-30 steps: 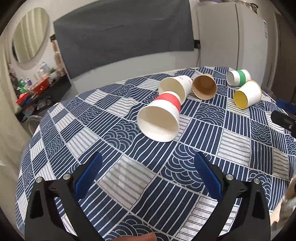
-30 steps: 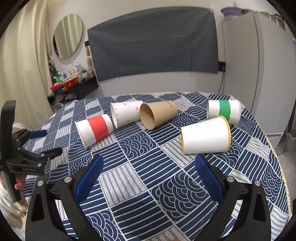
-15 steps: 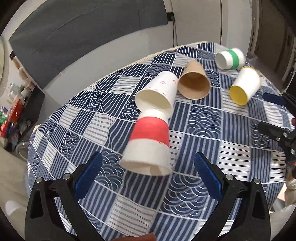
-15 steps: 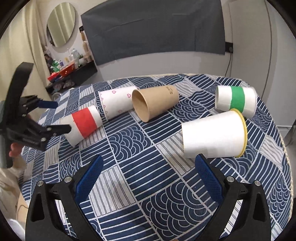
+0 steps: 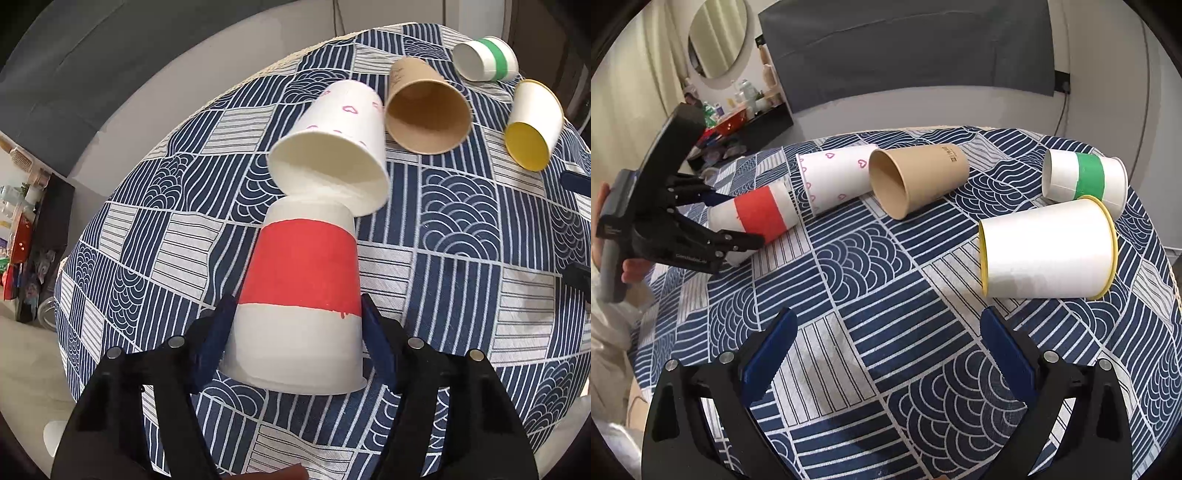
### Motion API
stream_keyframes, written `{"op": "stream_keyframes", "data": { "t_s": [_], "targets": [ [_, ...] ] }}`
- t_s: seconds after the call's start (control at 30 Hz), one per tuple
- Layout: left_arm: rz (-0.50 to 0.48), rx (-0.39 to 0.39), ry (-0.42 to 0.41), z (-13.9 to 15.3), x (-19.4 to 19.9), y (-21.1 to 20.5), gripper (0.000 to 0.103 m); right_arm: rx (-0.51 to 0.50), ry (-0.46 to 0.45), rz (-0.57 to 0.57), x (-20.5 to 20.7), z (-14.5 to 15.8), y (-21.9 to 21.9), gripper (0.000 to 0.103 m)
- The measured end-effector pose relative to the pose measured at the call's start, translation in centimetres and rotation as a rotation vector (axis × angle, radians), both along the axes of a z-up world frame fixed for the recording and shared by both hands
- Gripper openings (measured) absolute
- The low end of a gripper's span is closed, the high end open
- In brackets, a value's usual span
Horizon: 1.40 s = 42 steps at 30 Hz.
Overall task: Flip cup upside down
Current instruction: 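Lift the red-banded cup with the left gripper and rotate it mouth-down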
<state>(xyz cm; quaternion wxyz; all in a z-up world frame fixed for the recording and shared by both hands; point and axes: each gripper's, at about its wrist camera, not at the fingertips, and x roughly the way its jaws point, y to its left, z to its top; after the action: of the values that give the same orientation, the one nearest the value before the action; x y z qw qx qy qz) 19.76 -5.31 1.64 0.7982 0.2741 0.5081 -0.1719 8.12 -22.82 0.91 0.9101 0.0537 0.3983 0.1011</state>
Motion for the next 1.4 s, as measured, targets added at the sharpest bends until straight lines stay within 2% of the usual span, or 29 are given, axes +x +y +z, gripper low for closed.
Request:
{"op": "stream_keyframes", "data": {
  "t_s": [0.27, 0.5, 0.67, 0.93, 1.03, 1.17, 1.4],
  "targets": [
    [-0.067, -0.017, -0.015, 1.9, -4.3, -1.3, 0.067, -0.019, -0.016, -0.011, -1.7, 0.3, 0.2, 0.095],
    [-0.145, -0.014, -0.054, 3.5, -9.4, -3.7, 0.067, 0.005, -0.033, -0.042, -4.9, 0.8, -0.6, 0.095],
    [-0.202, -0.02, -0.054, 3.5, -12.2, -5.3, 0.067, 0.001, -0.045, -0.074, -7.5, 0.9, -1.4, 0.095],
    [-0.293, -0.016, -0.053, 1.7, -14.0, -7.8, 0.068, -0.029, -0.036, -0.101, -9.4, 0.2, -1.7, 0.095],
    [-0.31, -0.014, -0.059, 0.9, -14.2, -7.9, 0.087, -0.062, -0.043, -0.124, -9.5, -0.1, -1.6, 0.095],
    [-0.312, -0.04, -0.074, 1.2, -14.3, -7.1, 0.093, -0.059, -0.035, -0.122, -9.1, 0.0, -1.7, 0.095],
    [-0.272, -0.084, -0.108, 2.5, -15.1, -4.4, 0.095, -0.006, -0.013, -0.059, -7.3, 1.2, -0.7, 0.095]
  ]
}}
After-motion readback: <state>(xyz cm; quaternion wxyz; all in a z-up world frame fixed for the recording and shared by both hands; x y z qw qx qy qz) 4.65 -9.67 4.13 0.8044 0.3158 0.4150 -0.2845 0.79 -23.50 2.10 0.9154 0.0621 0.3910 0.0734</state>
